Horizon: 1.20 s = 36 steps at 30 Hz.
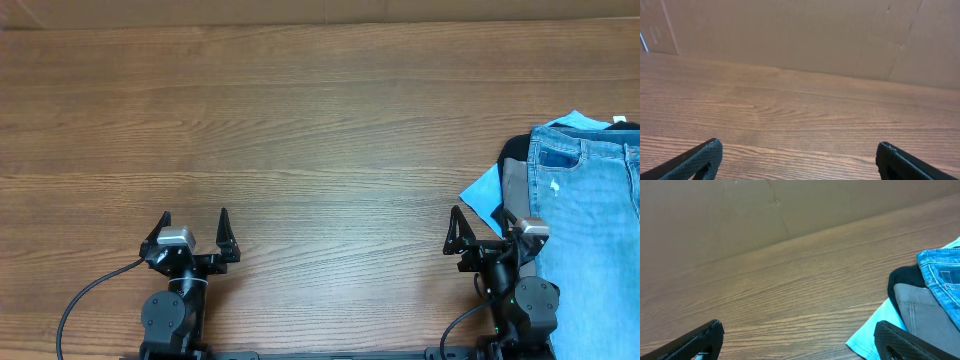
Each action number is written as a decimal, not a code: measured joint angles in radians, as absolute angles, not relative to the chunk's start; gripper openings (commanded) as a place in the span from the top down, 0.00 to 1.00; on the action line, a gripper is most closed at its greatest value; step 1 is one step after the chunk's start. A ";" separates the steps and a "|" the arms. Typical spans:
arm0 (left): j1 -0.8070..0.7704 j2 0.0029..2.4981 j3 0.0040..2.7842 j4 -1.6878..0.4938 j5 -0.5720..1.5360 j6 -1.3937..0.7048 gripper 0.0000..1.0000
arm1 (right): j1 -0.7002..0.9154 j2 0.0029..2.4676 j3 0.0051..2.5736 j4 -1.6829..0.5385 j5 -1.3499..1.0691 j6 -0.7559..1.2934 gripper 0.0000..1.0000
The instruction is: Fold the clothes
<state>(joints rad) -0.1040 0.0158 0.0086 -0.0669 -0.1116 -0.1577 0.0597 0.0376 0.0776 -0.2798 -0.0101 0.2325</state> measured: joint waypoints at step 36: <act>-0.104 0.016 0.009 -0.067 -0.112 -0.158 0.00 | 0.060 0.040 0.080 0.078 -0.122 0.273 0.00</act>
